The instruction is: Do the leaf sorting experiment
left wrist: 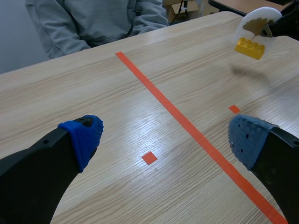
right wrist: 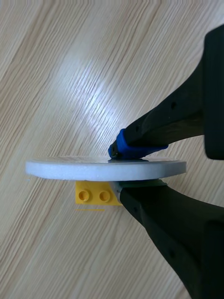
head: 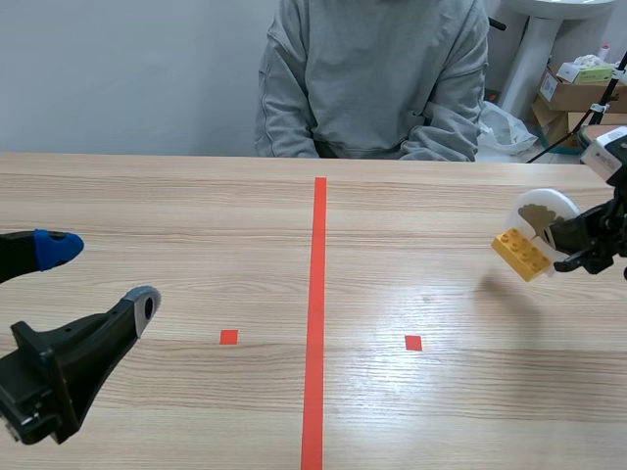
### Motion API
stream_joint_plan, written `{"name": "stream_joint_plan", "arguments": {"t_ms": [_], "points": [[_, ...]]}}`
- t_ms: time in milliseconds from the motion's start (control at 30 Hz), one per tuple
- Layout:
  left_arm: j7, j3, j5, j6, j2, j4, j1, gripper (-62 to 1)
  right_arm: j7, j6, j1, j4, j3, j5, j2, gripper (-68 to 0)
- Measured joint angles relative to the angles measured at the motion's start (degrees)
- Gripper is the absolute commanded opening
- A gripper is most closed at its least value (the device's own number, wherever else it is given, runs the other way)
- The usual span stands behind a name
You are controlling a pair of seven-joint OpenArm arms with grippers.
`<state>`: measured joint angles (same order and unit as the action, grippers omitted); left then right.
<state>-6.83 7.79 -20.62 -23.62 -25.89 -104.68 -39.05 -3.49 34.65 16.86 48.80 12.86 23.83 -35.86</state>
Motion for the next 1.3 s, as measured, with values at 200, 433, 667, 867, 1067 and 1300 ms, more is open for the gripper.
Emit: {"name": "stream_joint_plan", "arguments": {"t_ms": [200, 433, 667, 867, 1067, 1300], "points": [[0.02, 0.00, 0.00, 0.00, 0.02, 0.00, 0.00, -3.7, 0.46, -3.34, 3.48, -5.49, 0.00, 0.26, 0.20, -66.6], [0.00, 0.00, 0.00, 0.00, 0.02, 0.00, 0.00, -3.7, 0.44, -3.82, 6.45, -12.46, 0.00, 0.26, 0.96, -66.6], [0.00, 0.00, 0.00, 0.00, 0.02, 0.00, 0.00, -3.7, 0.55, -3.82, 8.24, -17.79, 0.02, 0.24, 2.36, -66.6], [0.00, 0.00, 0.00, 0.00, 0.02, 0.00, 0.00, -3.7, 0.63, -5.09, 8.50, -18.32, 0.04, 0.24, 2.43, -65.8], [0.00, 0.00, 0.00, 0.00, 0.02, 0.00, 0.00, -3.7, 0.42, -6.64, 8.50, -18.32, 0.04, 0.24, 2.56, -60.4], [1.40, 0.00, 0.00, 0.00, 0.02, 0.00, 0.00, -3.7, 0.17, -8.28, 8.46, -18.32, 0.04, 0.24, 2.54, -60.4]]}}
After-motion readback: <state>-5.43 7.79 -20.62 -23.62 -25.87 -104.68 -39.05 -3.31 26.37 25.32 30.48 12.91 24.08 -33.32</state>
